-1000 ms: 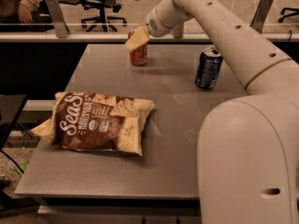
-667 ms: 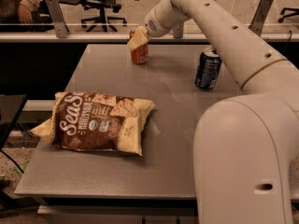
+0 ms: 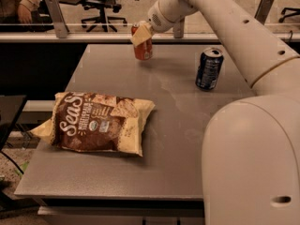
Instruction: Knock coke can over
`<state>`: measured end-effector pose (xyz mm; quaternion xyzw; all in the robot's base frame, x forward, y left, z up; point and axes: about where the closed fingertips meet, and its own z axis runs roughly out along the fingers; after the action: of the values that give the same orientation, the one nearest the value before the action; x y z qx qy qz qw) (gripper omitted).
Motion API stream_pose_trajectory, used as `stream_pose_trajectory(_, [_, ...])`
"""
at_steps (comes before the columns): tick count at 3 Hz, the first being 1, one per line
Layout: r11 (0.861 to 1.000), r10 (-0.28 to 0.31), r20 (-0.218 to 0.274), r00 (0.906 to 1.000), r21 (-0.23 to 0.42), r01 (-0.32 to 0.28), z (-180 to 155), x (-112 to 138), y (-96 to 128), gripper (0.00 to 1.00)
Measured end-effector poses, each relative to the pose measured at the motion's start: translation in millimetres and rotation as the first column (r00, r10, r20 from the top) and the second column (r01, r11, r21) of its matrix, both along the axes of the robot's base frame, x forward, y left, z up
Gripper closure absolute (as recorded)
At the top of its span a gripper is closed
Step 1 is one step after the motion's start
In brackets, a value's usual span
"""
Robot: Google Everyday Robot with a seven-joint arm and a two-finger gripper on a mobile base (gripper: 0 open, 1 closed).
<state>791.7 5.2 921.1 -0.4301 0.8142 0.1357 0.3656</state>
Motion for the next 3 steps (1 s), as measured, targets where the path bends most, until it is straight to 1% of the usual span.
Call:
stream_pose_trajectory(1, [0.990,0.079,0.018,0.9968,-0.117,-0.076,23.2,-27.7,-6.7,1.00])
stream_pose_trajectory(2, [0.943,0.190,-0.043,0.9809,-0.269,-0.194,30.3,-61.6,-14.3,1.00])
stream_pose_trajectory(3, [0.880,0.263,-0.152,0.9527,-0.367,-0.302,22.4,-88.7,-26.6,1.00])
